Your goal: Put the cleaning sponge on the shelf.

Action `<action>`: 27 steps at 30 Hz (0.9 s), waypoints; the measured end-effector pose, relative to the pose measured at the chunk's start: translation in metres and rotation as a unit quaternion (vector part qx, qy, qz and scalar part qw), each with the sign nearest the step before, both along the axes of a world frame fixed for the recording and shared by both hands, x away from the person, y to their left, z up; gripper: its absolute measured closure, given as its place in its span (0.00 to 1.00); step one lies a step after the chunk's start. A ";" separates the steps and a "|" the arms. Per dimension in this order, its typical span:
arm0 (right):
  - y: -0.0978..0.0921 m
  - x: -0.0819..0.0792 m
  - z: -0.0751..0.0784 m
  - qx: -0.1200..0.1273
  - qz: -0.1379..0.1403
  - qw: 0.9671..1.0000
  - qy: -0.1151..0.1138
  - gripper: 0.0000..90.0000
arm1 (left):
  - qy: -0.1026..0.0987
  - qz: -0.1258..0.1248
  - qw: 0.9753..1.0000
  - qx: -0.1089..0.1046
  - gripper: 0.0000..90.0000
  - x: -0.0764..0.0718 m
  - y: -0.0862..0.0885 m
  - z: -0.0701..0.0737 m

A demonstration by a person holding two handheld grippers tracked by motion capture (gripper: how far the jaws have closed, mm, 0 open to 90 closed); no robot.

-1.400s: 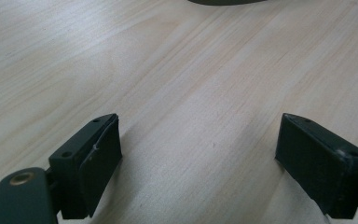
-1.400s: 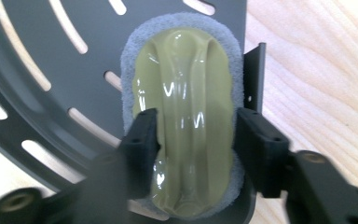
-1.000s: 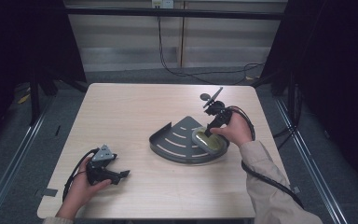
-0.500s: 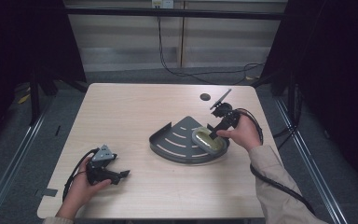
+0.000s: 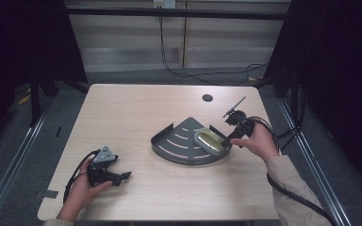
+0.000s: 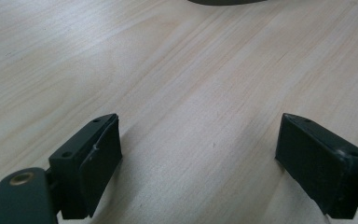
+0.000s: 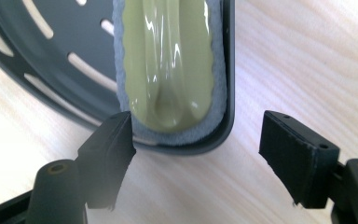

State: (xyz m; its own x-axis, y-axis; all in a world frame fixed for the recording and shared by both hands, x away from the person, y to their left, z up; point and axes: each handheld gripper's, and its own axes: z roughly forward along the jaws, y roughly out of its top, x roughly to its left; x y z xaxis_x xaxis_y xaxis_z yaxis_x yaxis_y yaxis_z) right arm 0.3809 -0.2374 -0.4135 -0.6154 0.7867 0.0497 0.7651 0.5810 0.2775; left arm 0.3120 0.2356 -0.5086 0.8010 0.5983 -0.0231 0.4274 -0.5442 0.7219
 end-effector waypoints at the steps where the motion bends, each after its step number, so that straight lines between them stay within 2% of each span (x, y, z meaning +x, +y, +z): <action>1: -0.001 -0.001 0.000 -0.001 0.000 1.000 -0.001 0.28 | 0.000 0.000 1.000 0.000 0.15 0.000 0.000 0.000; 10: -0.008 -0.013 -0.001 0.003 0.014 1.000 -0.006 0.28 | 0.000 -0.001 1.000 0.000 0.15 0.000 0.000 0.000; 16: -0.009 -0.021 -0.003 0.006 0.023 1.000 0.000 0.28 | 0.000 -0.001 1.000 0.000 0.15 0.000 0.000 0.000; 22: -0.009 -0.027 -0.005 -0.003 0.032 0.999 -0.004 0.28 | 0.001 0.000 1.000 0.000 0.15 0.000 0.000 0.000; 27: -0.013 -0.034 -0.004 0.008 0.031 0.999 -0.010 0.28 | 0.000 -0.001 1.000 0.000 0.15 0.000 0.000 0.000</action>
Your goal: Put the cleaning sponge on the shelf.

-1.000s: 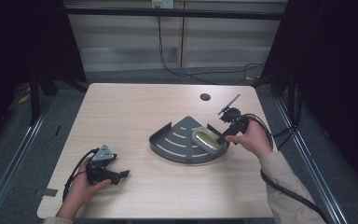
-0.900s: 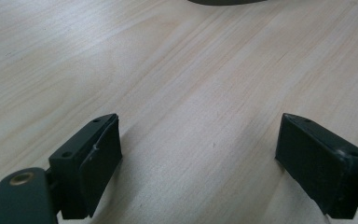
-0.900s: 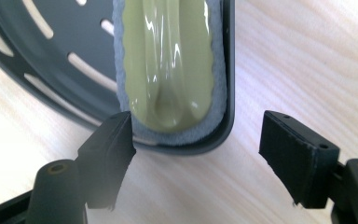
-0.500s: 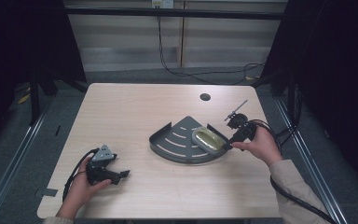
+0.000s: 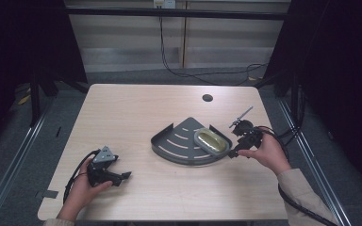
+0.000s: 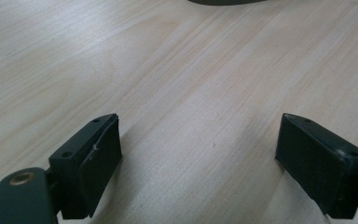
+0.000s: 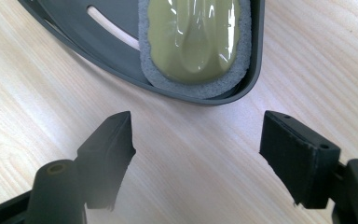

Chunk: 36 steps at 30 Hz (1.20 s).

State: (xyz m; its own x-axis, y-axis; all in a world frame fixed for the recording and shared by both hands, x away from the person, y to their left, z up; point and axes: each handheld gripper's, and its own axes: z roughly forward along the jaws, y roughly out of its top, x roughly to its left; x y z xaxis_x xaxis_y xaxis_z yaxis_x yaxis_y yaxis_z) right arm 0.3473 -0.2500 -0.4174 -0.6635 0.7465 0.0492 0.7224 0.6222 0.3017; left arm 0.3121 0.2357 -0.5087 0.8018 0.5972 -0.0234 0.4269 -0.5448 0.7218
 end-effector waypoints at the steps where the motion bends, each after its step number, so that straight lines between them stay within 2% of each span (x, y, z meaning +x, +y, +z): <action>1: 0.000 0.000 0.000 0.000 0.000 1.000 0.000 0.28 | 0.000 0.000 1.000 0.000 0.15 0.000 0.000 0.000; 7: -0.005 -0.007 -0.002 -0.002 0.002 1.000 -0.007 0.28 | 0.000 0.000 1.000 0.000 0.15 0.000 0.000 0.000; 12: -0.011 -0.013 -0.007 0.010 -0.002 1.000 -0.008 0.28 | 0.000 0.001 1.000 0.000 0.15 0.000 0.000 0.000; 17: -0.019 -0.020 -0.014 0.003 0.000 1.000 -0.013 0.28 | 0.000 0.000 1.000 0.000 0.15 0.000 0.000 0.000; 20: -0.024 -0.027 -0.018 0.014 -0.003 1.000 -0.017 0.28 | 0.000 0.000 1.000 0.000 0.15 0.000 0.000 0.000; 36: -0.041 -0.045 -0.036 0.026 -0.008 0.999 -0.023 0.29 | 0.000 0.000 1.000 0.000 0.15 0.000 0.000 0.000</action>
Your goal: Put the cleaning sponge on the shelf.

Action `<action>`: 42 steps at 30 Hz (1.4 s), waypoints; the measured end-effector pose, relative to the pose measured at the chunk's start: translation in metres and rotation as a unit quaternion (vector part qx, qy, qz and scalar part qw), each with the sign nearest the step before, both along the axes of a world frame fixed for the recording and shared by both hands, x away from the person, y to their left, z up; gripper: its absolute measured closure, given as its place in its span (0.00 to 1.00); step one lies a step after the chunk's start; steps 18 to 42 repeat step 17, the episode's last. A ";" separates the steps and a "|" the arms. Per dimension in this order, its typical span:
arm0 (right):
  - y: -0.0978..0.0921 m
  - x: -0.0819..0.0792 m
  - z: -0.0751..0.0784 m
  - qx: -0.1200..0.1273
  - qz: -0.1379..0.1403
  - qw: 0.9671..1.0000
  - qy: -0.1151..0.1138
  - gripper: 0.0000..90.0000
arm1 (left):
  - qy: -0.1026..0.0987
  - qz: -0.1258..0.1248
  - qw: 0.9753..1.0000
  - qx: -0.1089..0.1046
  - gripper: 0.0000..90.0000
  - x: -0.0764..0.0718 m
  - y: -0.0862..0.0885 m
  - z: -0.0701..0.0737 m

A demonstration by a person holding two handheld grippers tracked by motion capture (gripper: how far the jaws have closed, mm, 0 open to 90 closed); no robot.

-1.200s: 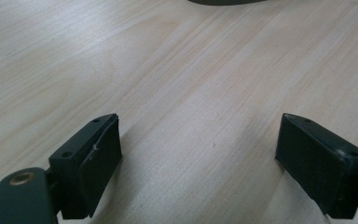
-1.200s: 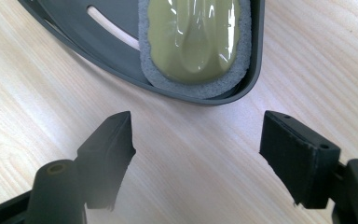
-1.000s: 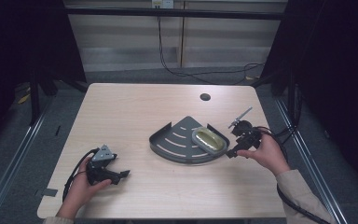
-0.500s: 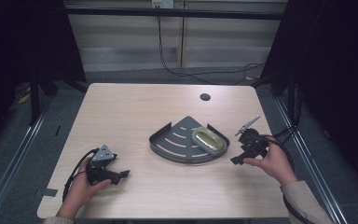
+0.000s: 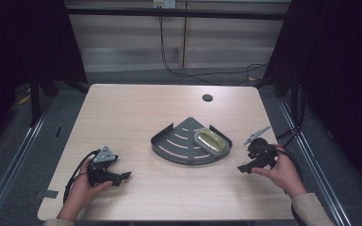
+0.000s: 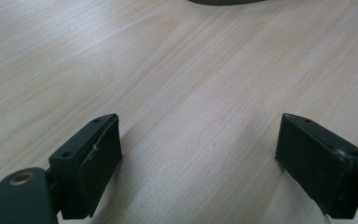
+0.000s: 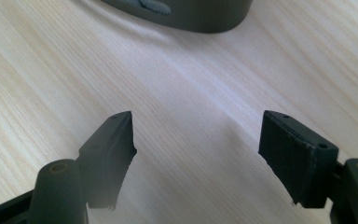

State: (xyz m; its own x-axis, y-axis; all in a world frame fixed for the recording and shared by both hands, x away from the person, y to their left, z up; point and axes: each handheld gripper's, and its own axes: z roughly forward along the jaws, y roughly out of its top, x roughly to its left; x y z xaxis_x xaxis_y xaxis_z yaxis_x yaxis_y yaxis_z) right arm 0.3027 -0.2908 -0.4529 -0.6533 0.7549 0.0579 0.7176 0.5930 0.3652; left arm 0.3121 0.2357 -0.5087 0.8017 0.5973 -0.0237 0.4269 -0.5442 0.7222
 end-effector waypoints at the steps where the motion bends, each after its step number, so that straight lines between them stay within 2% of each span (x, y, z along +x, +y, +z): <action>1: -0.001 -0.001 -0.001 0.000 -0.001 1.000 0.001 0.29 | 0.000 0.000 1.000 0.000 0.15 0.000 0.000 0.000; 6: -0.003 -0.004 -0.006 -0.003 0.000 1.000 0.005 0.29 | 0.000 0.000 1.000 0.000 0.15 0.000 0.000 0.000; 17: -0.001 -0.010 -0.017 -0.031 0.008 0.999 0.013 0.29 | 0.000 0.000 1.000 0.000 0.15 0.000 0.000 0.000; 42: -0.001 -0.010 -0.017 -0.031 0.008 0.999 0.013 0.29 | 0.000 0.000 1.000 0.000 0.15 0.000 0.000 0.000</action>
